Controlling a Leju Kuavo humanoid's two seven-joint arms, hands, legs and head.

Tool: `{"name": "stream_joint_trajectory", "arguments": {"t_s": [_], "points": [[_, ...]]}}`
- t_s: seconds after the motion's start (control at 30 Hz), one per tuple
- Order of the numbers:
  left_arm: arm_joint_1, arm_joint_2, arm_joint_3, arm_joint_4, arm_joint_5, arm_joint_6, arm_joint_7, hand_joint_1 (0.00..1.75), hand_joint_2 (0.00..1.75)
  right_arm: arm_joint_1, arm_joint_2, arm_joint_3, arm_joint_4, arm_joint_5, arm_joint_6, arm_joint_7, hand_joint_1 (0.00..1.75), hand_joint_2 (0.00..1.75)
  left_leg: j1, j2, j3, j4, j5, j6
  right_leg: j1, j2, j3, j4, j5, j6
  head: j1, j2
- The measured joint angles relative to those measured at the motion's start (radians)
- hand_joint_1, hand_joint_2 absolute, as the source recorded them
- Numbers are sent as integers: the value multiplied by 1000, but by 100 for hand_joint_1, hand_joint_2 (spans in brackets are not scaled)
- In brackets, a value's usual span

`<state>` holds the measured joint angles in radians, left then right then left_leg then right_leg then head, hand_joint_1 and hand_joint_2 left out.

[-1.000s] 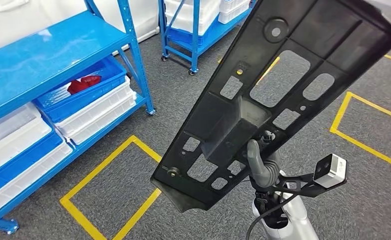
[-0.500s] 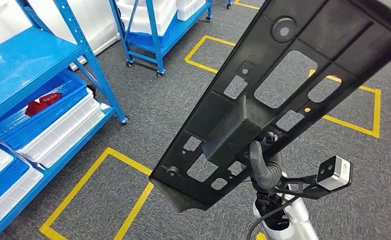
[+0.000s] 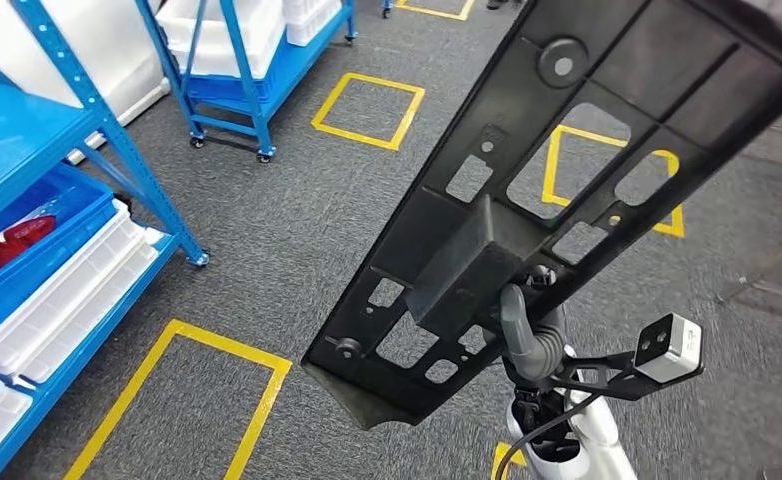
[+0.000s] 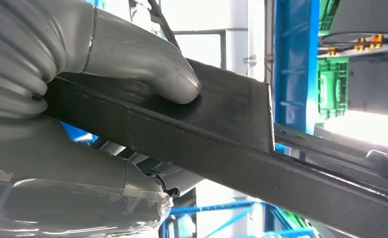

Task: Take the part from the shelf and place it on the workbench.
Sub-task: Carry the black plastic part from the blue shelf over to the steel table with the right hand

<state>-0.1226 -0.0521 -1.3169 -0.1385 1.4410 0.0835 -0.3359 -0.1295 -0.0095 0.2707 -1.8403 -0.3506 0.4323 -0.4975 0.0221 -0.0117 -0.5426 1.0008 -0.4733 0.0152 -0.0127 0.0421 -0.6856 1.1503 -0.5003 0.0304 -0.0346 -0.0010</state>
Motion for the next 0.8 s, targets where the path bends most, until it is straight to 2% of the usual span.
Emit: {"name": "stream_joint_trajectory", "arguments": {"t_s": [0.03,0.07,0.1,0.13,0.17,0.23,0.27,0.3,0.37,0.4,0.47,0.53,0.57,0.6,0.63,0.67,0.7,0.77,0.8], "points": [[2,0,0,0,0,0,0,0,175,-1,0,0,0,0,0,0,175,175,-3,14,0,0,-1,3,-1,-19,-34,70,-31,2,0,0],[4,0,0,0,0,0,0,0,175,-1,0,-1,1,0,0,0,175,175,-5,29,-1,1,-2,4,-2,-28,-62,127,-51,4,0,0],[5,0,0,0,1,0,0,0,175,0,0,-1,2,0,0,0,175,175,-6,43,-1,1,-3,4,-2,-33,-76,156,-54,5,0,0],[4,0,0,0,1,0,0,0,175,0,0,-2,3,0,0,0,175,175,-6,55,0,1,-5,3,-3,-37,-68,143,-38,4,0,0],[3,0,0,0,1,0,0,0,175,-1,0,-3,4,0,1,0,175,175,-7,67,2,2,-7,2,-2,-45,-39,90,-8,2,0,0],[1,0,0,0,1,0,0,0,175,-4,0,-4,5,0,2,1,175,175,-11,88,8,3,-13,-6,5,-86,40,-54,45,-8,0,0],[1,0,0,0,1,0,-1,0,175,-7,0,-4,5,-1,2,0,175,175,-13,96,11,3,-16,-10,10,-101,64,-102,57,-14,0,0],[1,0,0,0,1,0,-1,0,175,-9,0,-5,6,-2,3,0,175,175,-16,105,13,3,-19,-15,15,-110,75,-124,58,-20,0,0],[0,0,0,0,2,0,-1,0,175,-9,0,-7,6,-4,3,0,175,175,-19,125,18,1,-22,-25,17,-89,73,-129,58,-31,0,0],[-2,0,0,0,2,0,-1,0,175,-9,0,-7,6,-4,3,0,175,175,-17,123,20,4,-28,-30,15,-78,74,-133,60,-37,0,0],[-4,0,0,0,2,0,-2,0,175,-11,0,-8,6,-5,4,0,175,175,-13,85,1,56,-66,-38,9,-57,78,-141,65,-49,0,0],[-1,0,0,0,2,0,-3,0,175,-12,0,-8,7,-6,6,0,175,175,-11,36,-59,186,-131,-42,7,-36,78,-142,67,-56,0,0],[1,1,0,0,2,0,-3,0,175,-11,0,-8,8,-6,6,0,175,175,-11,27,-92,250,-153,-43,7,-23,78,-142,67,-57,0,0],[4,1,0,0,2,0,-3,0,175,-9,0,-8,8,-6,7,0,175,175,-11,23,-115,290,-158,-43,8,-9,78,-141,67,-57,0,0],[6,1,0,0,3,0,-3,0,175,-8,0,-8,9,-6,8,1,175,175,-11,20,-120,291,-142,-43,8,6,78,-140,67,-57,0,0],[6,1,0,0,4,0,-3,0,175,-7,0,-8,10,-6,9,1,175,175,-11,17,-108,252,-108,-41,8,20,79,-138,67,-56,0,0],[6,1,0,0,5,0,-3,0,175,-7,0,-8,10,-7,10,1,175,175,-10,5,-81,185,-65,-39,7,34,80,-136,66,-55,0,0],[7,1,0,0,9,0,-4,0,175,-6,0,-8,10,-7,15,1,175,175,-7,-39,-31,62,-12,-32,8,59,76,-129,65,-47,0,0],[8,2,0,0,11,0,-5,0,175,-6,1,-8,10,-7,17,1,175,175,-7,-56,-18,29,-4,-28,6,70,73,-127,65,-40,0,0]]}}
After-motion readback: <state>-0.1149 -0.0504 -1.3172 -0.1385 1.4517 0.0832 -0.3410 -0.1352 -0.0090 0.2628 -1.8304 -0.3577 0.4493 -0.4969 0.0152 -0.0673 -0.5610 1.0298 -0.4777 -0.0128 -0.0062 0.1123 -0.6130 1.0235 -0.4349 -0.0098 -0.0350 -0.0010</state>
